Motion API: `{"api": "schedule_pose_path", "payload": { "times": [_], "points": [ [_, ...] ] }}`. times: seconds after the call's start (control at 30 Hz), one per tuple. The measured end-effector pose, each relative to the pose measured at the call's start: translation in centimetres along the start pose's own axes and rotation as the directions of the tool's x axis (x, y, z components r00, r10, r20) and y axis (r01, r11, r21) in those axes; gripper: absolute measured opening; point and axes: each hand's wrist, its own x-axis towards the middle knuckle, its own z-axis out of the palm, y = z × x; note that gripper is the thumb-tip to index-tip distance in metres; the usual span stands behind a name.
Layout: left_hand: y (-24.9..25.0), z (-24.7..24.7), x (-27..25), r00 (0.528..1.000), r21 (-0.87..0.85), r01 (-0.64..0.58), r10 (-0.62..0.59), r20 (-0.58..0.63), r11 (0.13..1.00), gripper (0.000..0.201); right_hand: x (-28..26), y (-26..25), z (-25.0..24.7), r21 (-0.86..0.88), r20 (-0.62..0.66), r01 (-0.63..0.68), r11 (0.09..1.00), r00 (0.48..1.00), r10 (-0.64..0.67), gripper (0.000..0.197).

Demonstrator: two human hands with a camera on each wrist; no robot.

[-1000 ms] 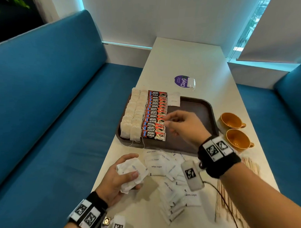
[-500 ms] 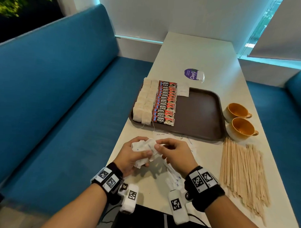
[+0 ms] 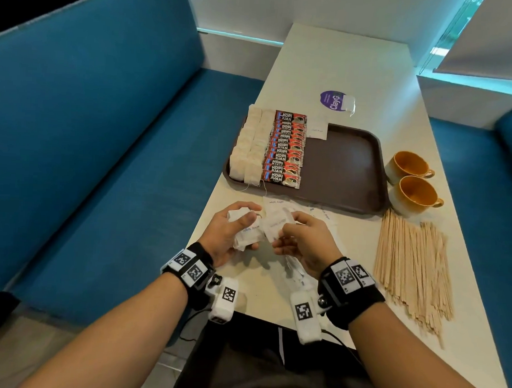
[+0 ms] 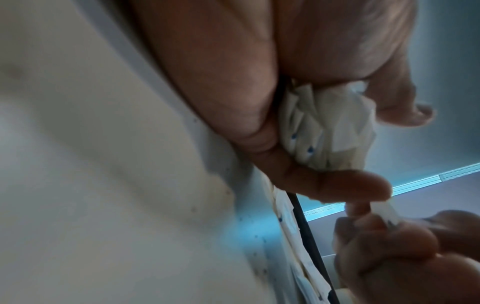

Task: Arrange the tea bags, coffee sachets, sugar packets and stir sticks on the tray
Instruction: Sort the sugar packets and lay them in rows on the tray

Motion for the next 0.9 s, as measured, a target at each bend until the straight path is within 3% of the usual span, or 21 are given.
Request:
{"api": "schedule_pose_path", "payload": {
  "times": [0.13, 0.33, 0.47, 0.6, 0.7, 0.9],
  "points": [
    [-0.2, -0.3, 0.2, 0.999, -0.027, 0.015, -0.014, 0.038, 1.0, 0.064, 0.3, 0.0, 0.1, 0.082, 0.007, -0.026, 0.996, 1.0, 0.026, 0.009],
    [-0.5, -0.6, 0.3, 0.999, -0.018, 0.025, -0.025, 0.033, 1.0, 0.039, 0.8, 0.9, -0.2, -0.002, -0.005, -0.025, 1.0, 1.0, 0.025, 0.025],
    [-0.5, -0.6, 0.3, 1.0, -0.022, 0.026, -0.026, 0.009, 0.999, 0.035, 0.8, 0.8, -0.3, 0.04, -0.069, 0.109, 0.993, 0.992, -0.106, 0.026],
    [-0.4, -0.7, 0.3, 0.999, -0.025, 0.035, -0.035, 0.006, 0.999, 0.036, 1.0, 0.8, -0.5, -0.049, -0.044, 0.245, 0.968, 0.968, -0.247, 0.02],
    [-0.4, -0.6, 0.4, 0.999, -0.021, 0.052, -0.052, -0.002, 0.998, 0.037, 1.0, 0.7, -0.5, -0.149, -0.023, 0.269, 0.952, 0.961, -0.275, 0.016],
    [-0.1, -0.2, 0.3, 0.998, 0.004, 0.064, -0.064, -0.03, 0.998, 0.017, 1.4, 1.0, -0.6, -0.217, 0.015, 0.274, 0.937, 0.961, -0.278, 0.025]
  ]
}}
